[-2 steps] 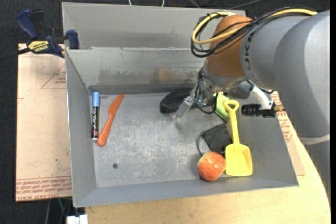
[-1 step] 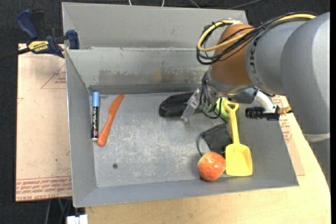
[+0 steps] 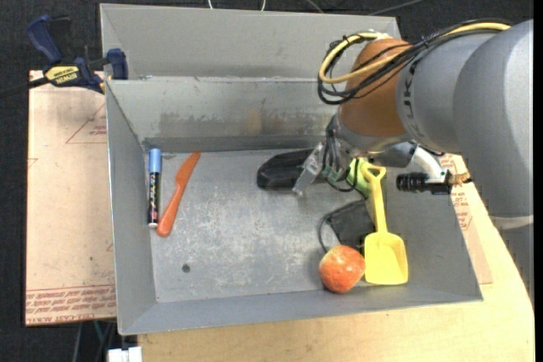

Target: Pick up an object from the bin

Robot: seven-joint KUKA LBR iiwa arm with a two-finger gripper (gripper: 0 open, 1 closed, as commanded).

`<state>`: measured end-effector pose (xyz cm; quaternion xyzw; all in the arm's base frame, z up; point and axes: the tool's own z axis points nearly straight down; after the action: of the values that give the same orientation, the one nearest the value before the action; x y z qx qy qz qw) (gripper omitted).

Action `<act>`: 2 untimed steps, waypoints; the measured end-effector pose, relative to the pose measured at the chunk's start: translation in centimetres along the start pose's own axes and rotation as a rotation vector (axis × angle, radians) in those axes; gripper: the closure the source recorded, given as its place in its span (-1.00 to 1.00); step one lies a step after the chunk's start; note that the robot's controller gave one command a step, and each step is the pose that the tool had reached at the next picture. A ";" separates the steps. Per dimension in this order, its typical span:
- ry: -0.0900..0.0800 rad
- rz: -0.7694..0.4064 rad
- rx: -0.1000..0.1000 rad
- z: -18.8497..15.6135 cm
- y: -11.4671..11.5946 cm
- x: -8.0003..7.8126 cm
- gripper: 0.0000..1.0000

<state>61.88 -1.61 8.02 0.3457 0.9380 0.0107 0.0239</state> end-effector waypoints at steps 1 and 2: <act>-0.019 -0.213 -0.015 -0.3 -2.9 1.2 1.00; -0.013 -0.105 -0.005 -0.3 -1.5 1.7 1.00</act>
Offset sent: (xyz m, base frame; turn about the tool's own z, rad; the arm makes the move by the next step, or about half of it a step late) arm -0.0176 0.0236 -0.0012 0.0811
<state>59.61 -1.61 8.21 0.2961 0.9546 0.0095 0.0316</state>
